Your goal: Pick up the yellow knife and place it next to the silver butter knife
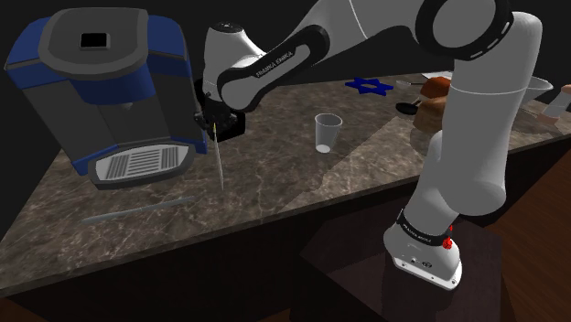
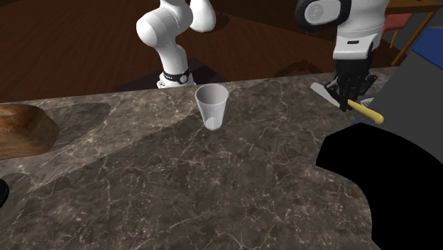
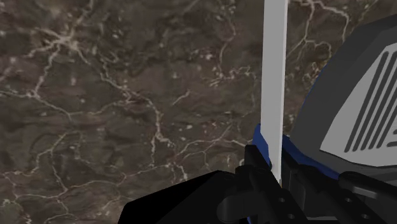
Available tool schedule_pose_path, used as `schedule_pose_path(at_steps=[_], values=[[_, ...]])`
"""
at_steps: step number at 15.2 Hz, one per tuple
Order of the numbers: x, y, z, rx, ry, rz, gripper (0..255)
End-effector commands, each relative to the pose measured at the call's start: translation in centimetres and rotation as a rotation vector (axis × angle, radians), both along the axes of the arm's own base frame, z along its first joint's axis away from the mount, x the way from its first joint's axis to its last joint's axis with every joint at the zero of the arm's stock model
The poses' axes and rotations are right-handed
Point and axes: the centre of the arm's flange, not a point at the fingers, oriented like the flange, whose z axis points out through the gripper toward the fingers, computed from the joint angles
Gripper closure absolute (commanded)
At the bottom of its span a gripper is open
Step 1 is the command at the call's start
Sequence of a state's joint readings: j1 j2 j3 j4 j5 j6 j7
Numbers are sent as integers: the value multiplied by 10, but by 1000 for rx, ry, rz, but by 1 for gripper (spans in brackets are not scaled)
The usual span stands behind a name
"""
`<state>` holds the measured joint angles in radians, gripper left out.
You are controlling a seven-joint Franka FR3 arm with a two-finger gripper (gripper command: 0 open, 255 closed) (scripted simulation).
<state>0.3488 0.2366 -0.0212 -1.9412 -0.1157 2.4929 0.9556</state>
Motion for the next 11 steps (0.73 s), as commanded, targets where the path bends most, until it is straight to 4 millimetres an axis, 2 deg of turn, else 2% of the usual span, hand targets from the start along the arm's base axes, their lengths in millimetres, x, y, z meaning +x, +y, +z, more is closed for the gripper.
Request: schedule_pose_path(at_steps=[1, 11], values=[[-1, -1, 11, 0, 0, 0, 255], [-1, -1, 64, 0, 0, 0, 255]])
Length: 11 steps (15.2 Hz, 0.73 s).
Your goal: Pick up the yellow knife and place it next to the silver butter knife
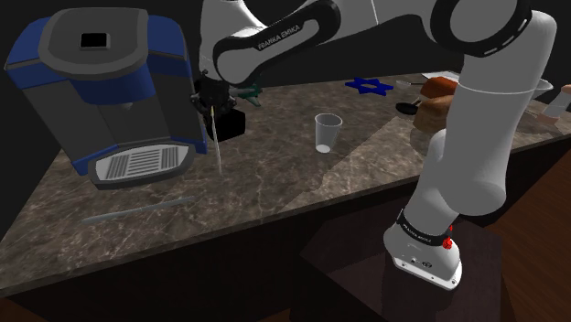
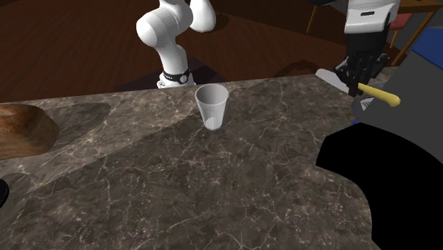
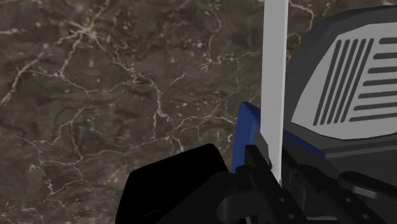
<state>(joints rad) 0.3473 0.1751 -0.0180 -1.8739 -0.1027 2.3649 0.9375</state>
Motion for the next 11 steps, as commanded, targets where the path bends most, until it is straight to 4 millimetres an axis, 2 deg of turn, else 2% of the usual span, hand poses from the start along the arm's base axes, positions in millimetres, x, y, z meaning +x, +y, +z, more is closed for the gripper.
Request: schedule_pose_path(at_steps=[1, 11], values=[[0, 1, 12, 0, 0, 0, 255], [0, 1, 65, 0, 0, 0, 255]])
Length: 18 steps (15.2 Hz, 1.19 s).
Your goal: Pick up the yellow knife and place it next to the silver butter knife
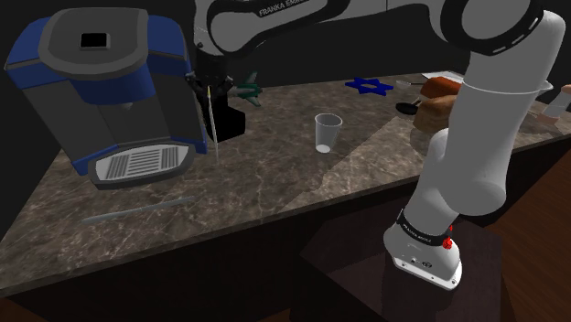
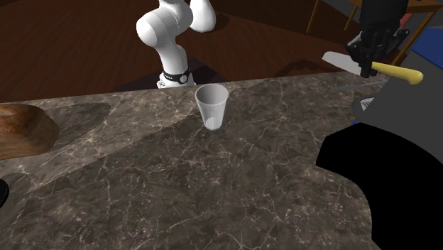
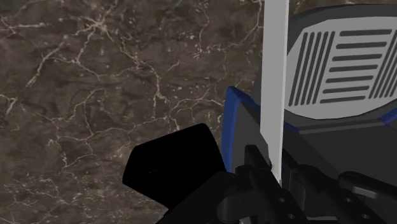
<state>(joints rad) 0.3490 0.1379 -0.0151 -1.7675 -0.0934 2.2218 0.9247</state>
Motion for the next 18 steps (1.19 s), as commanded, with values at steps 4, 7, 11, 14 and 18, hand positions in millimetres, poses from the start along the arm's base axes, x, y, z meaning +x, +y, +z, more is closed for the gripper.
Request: schedule_pose_path(at_steps=[4, 7, 11, 14, 18], values=[[0, 0, 26, 0, 1, 0, 255], [0, 0, 41, 0, 1, 0, 255], [0, 0, 63, 0, 1, 0, 255], [0, 0, 78, 0, 1, 0, 255], [-24, 11, 86, 0, 1, 0, 255]])
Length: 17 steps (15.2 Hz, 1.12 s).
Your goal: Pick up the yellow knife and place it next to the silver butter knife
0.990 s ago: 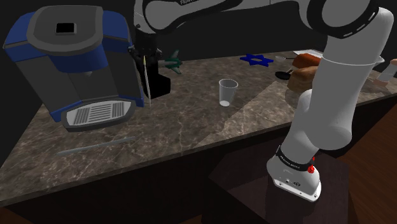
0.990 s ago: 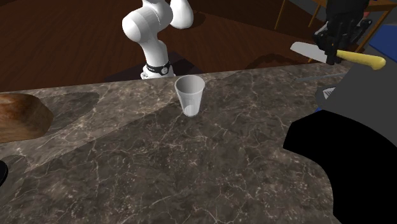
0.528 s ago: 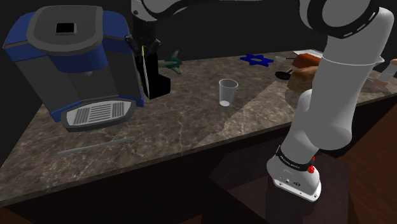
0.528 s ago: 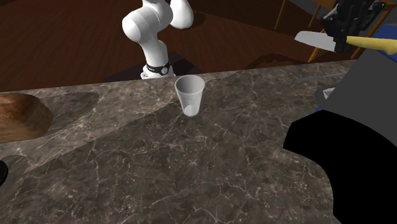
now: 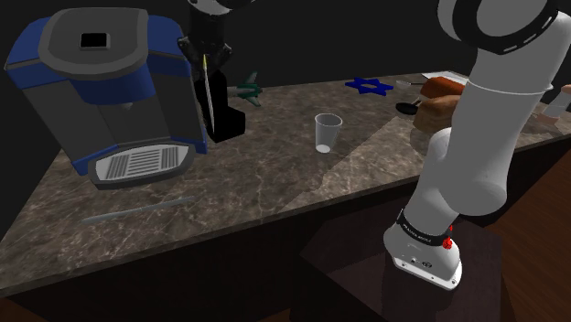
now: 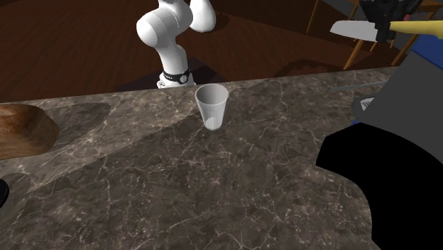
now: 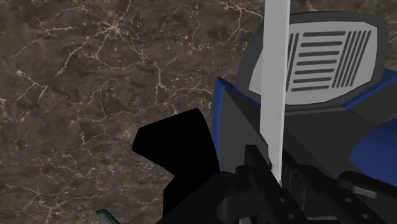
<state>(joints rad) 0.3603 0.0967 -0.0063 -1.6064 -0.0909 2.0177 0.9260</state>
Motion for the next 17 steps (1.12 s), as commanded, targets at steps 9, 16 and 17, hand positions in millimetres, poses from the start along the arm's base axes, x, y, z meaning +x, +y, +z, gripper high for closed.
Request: schedule_pose_path(at_steps=[9, 16, 17], values=[[-118, 54, 6, 0, 0, 0, 255], [-157, 72, -14, 0, 0, 0, 255], [-157, 72, -19, 0, 0, 0, 255]])
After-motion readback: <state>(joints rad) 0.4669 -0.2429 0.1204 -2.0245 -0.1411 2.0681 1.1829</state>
